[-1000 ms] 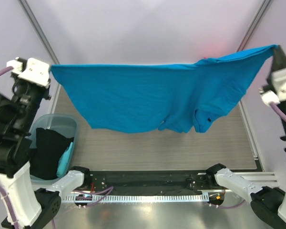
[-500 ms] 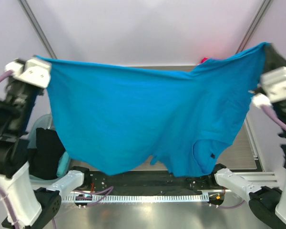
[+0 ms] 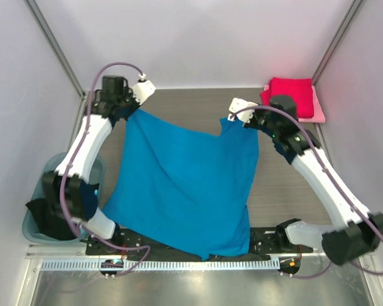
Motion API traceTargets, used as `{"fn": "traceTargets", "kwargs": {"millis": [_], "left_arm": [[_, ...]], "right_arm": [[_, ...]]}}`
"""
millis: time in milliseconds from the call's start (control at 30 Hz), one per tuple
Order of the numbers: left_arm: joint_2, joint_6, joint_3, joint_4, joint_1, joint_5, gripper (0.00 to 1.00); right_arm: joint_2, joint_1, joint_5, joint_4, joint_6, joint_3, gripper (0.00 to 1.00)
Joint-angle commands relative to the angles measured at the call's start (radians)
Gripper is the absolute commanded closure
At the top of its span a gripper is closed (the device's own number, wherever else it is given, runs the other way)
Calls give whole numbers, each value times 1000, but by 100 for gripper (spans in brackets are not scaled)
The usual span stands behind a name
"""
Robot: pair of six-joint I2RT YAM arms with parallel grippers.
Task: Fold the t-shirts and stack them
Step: Flatten the tshirt out
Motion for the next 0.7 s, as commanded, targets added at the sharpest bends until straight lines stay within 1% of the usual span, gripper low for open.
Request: {"fn": "traceTargets", "kwargs": {"millis": [0,33,67,100,133,167,200,233,267,300,333,367,400,433,467,533,567,600,667], "left_arm": [[159,21,71,138,5,34,100],[206,20,97,141,5,21,100],[262,17,157,144,5,10,100],[351,8,191,144,5,-1,100],[402,7,225,144,5,-19,100],[442,4,289,143,7,-29,100],[521,4,321,143,7,-35,100],[556,4,354,144,8,-41,100],[588,7,418,144,10,-42,100],[656,6,450,144,12,-74,100],[688,6,517,144,13,-81,100],[723,6,550,144,13,-96,100],[753,-6,587,146,13,-108,100],[816,-18,661,145,16,-118,100],[841,-32,699,144,15,-136,100],[895,-77,791,151,15,-153,100],[899,-97,805,167,15,-168,100],[901,-115,809,219,15,-203,100],[907,-109,805,264,15,-217,100]], "right_arm": [[96,-51,-27,240,6,-51,99],[184,-64,-23,266,20,-52,99],[225,-76,-18,289,26,-47,99],[272,-108,-14,335,32,-35,99],[359,-122,-5,358,41,-24,99],[412,-134,6,374,44,9,99],[458,-150,46,398,48,34,99],[504,-171,70,404,49,62,99],[594,-182,81,409,66,92,99],[633,-194,87,415,81,158,99],[679,-208,100,415,89,198,99],[749,-208,110,415,100,273,99],[789,-210,121,415,104,312,99],[819,-210,118,417,110,350,99],[875,-208,115,417,127,425,99],[924,-207,111,415,155,508,99],[954,-207,111,415,167,601,99],[1002,-208,111,412,187,646,99],[1056,-210,118,412,186,747,99]]}}
